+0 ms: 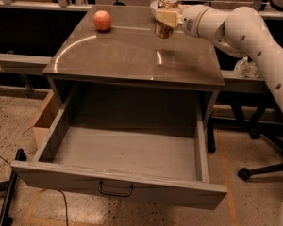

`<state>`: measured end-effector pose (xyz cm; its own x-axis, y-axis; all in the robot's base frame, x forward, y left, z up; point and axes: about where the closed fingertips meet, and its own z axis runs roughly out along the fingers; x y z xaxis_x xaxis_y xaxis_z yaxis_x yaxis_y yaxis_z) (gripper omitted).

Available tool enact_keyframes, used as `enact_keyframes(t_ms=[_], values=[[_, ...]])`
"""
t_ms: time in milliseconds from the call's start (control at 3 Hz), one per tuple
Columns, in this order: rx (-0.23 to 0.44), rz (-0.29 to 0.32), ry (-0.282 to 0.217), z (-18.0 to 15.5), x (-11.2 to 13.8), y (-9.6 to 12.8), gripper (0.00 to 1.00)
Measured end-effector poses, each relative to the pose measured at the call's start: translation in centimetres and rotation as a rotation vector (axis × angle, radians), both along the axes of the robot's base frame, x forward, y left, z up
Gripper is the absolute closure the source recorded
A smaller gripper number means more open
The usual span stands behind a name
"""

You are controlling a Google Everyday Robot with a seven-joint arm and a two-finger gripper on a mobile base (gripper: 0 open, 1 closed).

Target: Place orange can into top drawer

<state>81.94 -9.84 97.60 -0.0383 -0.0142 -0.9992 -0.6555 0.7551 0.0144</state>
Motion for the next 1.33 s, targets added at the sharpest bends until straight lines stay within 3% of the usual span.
enact_keyframes(t_ms=[333, 667, 1000, 1333], values=[[-0.001, 0.000, 0.000, 0.0, 0.0, 0.0, 1.00], [-0.018, 0.047, 0.037, -0.1, -2.8, 1.2, 1.00], [-0.024, 0.114, 0.075, 0.0, -8.2, 3.0, 1.00], [-0.025, 0.212, 0.074, 0.3, -12.9, 5.1, 1.00]])
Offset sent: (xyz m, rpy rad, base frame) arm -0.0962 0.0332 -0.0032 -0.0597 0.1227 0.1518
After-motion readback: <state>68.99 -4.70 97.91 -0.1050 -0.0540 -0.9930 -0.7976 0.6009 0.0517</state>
